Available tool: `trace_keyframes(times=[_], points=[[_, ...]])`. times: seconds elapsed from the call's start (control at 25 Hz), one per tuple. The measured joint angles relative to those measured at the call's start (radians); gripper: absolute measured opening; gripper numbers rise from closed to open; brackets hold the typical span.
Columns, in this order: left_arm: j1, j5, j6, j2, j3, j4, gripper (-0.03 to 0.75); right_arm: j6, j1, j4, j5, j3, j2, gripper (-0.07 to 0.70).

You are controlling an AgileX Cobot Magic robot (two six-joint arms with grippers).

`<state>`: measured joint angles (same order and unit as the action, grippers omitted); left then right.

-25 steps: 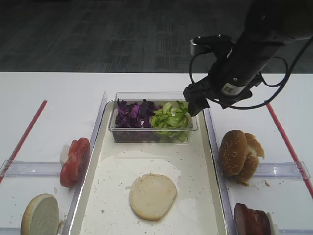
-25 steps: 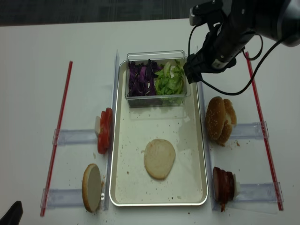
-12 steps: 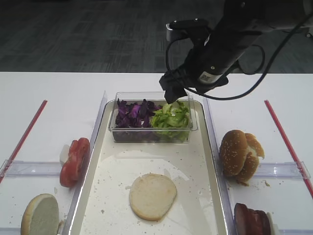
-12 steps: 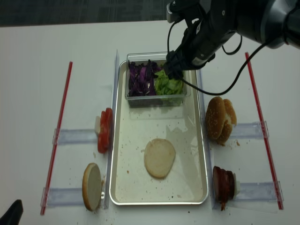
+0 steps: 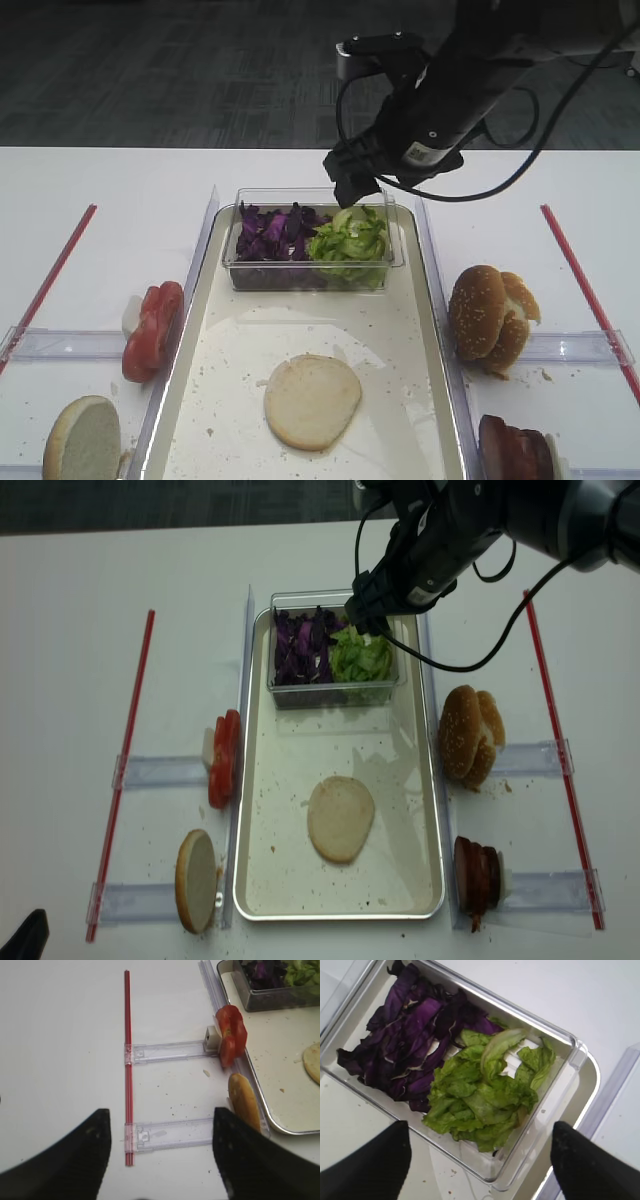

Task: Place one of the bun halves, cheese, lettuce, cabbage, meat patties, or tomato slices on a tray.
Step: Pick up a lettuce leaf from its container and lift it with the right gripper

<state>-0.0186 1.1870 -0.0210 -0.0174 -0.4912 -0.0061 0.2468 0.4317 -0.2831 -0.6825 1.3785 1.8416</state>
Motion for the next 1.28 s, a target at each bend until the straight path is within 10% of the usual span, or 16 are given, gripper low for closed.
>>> trace_keyframes(times=[0.48, 1.28], points=[[0.0, 0.0, 0.0, 0.0, 0.0, 0.0, 0.409, 0.037, 0.0, -0.019, -0.007, 0.078, 0.108, 0.593], [0.0, 0.0, 0.0, 0.0, 0.0, 0.0, 0.409, -0.006, 0.0, 0.008, -0.426, 0.536, 0.384, 0.54]])
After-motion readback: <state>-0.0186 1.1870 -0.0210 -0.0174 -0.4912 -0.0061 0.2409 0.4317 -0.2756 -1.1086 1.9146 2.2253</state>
